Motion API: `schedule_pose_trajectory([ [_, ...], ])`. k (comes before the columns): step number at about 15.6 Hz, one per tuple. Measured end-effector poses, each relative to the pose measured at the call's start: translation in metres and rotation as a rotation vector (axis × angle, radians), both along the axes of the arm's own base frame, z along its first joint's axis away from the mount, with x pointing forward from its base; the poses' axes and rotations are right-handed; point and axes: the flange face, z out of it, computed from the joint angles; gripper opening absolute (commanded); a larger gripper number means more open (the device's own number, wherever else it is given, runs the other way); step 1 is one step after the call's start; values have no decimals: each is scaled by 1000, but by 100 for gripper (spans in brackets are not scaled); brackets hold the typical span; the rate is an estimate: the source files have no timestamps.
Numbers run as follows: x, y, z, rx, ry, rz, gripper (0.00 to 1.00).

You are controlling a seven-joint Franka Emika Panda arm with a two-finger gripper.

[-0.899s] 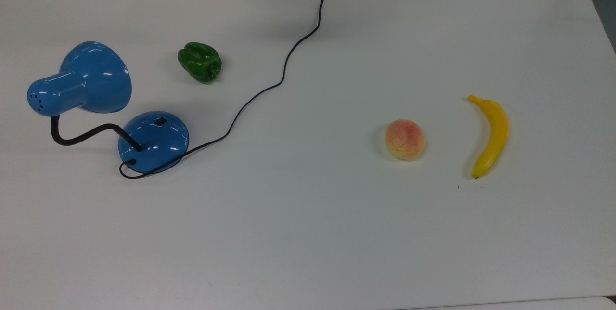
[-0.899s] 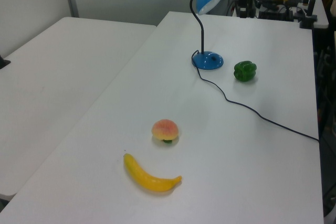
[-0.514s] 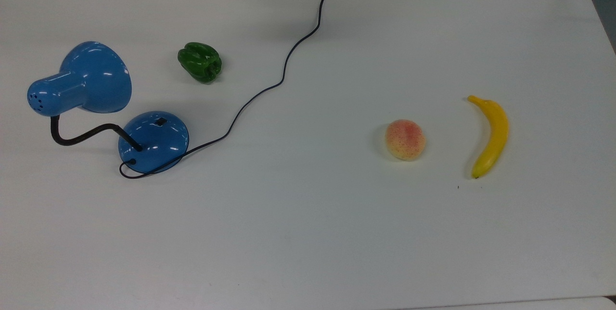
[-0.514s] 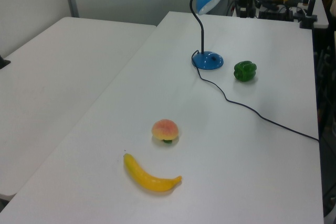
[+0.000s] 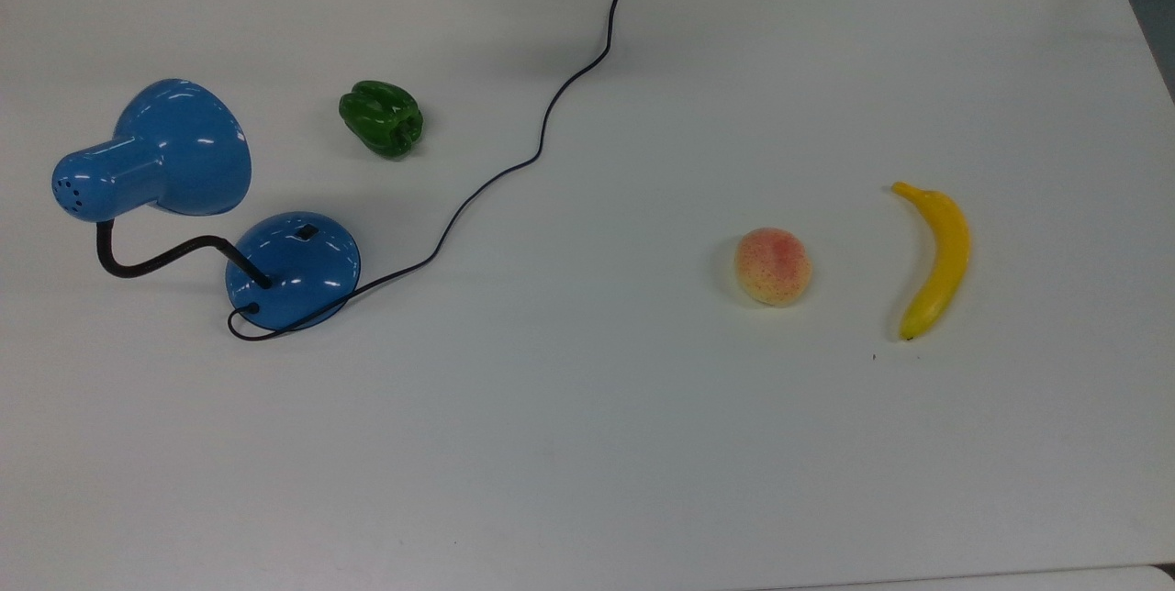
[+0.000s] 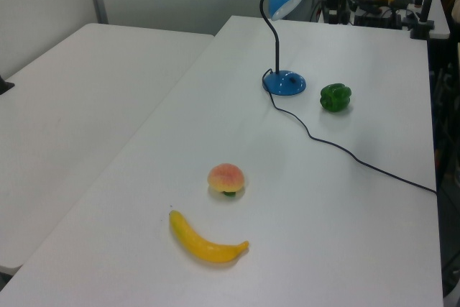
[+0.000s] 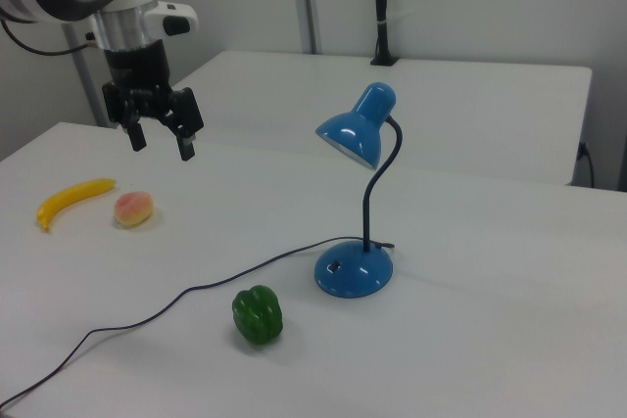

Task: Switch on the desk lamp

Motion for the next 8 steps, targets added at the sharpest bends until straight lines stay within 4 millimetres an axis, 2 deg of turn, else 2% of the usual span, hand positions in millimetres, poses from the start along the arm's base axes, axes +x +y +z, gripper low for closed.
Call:
schedule_pose_trajectory([
  [2,0,0,0,0,0,0,99],
  [3,0,0,0,0,0,0,93],
  [4,0,0,0,0,0,0,79],
  [7,0,0,-1,0,1,0,10],
  [8,0,0,-1,0,2,0,0],
])
